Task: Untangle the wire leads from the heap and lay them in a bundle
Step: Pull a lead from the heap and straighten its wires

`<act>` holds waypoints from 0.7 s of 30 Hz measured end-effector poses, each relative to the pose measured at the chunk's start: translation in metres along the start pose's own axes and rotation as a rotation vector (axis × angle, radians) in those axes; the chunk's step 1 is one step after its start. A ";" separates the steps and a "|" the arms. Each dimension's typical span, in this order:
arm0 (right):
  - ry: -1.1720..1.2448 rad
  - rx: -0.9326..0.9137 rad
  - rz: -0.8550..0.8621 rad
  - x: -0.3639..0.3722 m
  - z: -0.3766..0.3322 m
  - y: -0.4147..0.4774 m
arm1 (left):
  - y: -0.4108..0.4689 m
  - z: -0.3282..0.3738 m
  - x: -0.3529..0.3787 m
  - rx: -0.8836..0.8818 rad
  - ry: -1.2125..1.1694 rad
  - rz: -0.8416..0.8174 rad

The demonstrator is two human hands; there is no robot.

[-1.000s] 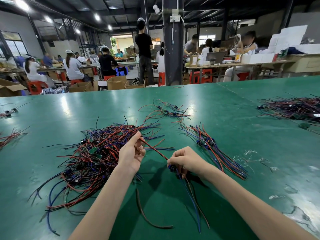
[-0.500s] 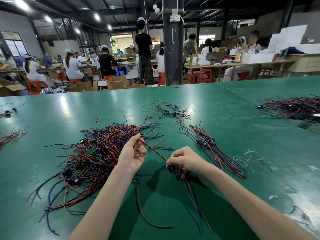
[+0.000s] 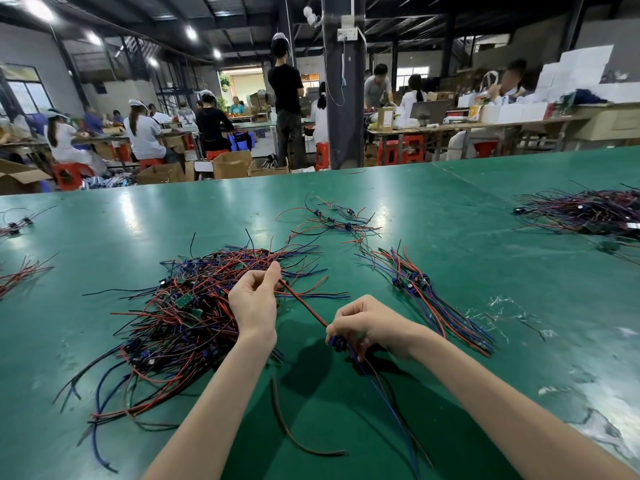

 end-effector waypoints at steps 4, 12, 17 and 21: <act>0.027 0.010 -0.021 0.002 0.000 -0.002 | 0.000 0.008 0.001 0.150 0.190 0.027; 0.077 0.017 -0.055 0.004 0.002 -0.003 | -0.015 0.033 0.013 0.571 0.537 0.033; 0.060 0.036 -0.102 0.008 0.005 -0.005 | -0.021 0.035 0.023 0.695 0.648 0.001; 0.054 0.030 -0.084 0.005 0.004 -0.004 | 0.005 0.016 0.010 0.288 0.377 -0.043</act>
Point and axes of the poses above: each hand's wrist, its own y-axis towards the middle knuckle, its own x-axis out of the palm, z = x × y, the point moved 10 cm from there along y, towards the middle knuckle, and after that the axes turned 13 degrees about -x, right-handed, at the moved point
